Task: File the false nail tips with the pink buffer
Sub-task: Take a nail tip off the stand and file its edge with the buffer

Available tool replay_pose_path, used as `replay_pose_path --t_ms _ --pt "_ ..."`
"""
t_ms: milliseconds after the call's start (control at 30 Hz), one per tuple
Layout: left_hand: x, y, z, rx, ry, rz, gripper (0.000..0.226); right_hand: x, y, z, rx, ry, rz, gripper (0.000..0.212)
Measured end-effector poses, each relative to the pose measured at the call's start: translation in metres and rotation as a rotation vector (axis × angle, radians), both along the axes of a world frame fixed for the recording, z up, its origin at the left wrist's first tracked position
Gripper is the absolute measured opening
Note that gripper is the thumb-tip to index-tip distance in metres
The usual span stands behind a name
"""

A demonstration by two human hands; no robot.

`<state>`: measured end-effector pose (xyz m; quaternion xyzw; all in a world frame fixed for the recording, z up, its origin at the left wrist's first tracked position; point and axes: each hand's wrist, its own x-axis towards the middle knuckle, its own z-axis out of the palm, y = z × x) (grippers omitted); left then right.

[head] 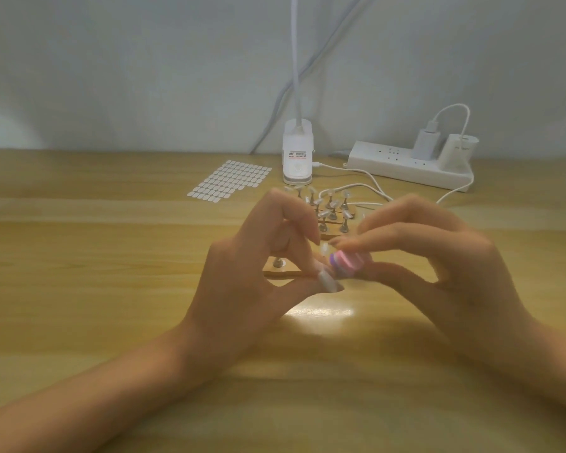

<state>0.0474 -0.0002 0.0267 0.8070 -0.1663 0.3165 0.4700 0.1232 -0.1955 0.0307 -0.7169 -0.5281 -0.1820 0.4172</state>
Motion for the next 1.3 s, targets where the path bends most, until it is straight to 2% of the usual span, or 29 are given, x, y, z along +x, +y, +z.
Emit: replay_pose_path --t_ms 100,200,333,433,567,700,800,967,1067,1300 --pt "0.001 0.001 -0.001 0.033 -0.021 -0.004 0.041 -0.002 0.003 -0.002 -0.03 -0.07 0.046 0.018" --pt "0.001 0.001 -0.002 0.015 -0.029 0.001 0.048 0.0 0.0 -0.001 0.0 -0.049 -0.02 0.022" --pt "0.001 0.002 -0.003 0.059 -0.069 -0.016 0.036 -0.004 0.001 -0.002 -0.022 -0.09 0.057 0.021" --pt "0.001 0.004 -0.004 0.02 -0.07 -0.031 0.039 0.0 -0.001 -0.001 -0.006 -0.077 -0.023 0.023" --pt "0.002 0.003 -0.004 0.037 -0.107 -0.033 0.034 -0.007 0.001 0.001 -0.005 -0.118 0.041 0.024" --pt "0.0 0.004 -0.004 0.077 -0.137 -0.007 0.035 -0.004 -0.001 0.003 0.014 -0.103 -0.024 0.023" --pt "0.0 0.003 -0.004 0.099 -0.164 0.02 0.034 -0.007 0.0 0.002 0.002 -0.157 0.031 0.021" --pt "0.0 0.005 -0.005 0.074 -0.165 -0.029 0.038 0.003 -0.004 0.001 0.02 -0.115 -0.055 0.026" --pt "0.001 0.005 -0.007 0.11 -0.191 -0.062 0.033 0.001 -0.005 0.002 0.036 -0.105 -0.037 0.025" --pt "0.002 0.008 -0.01 0.056 -0.185 -0.132 0.034 -0.007 -0.003 0.005 0.034 -0.094 -0.011 0.025"
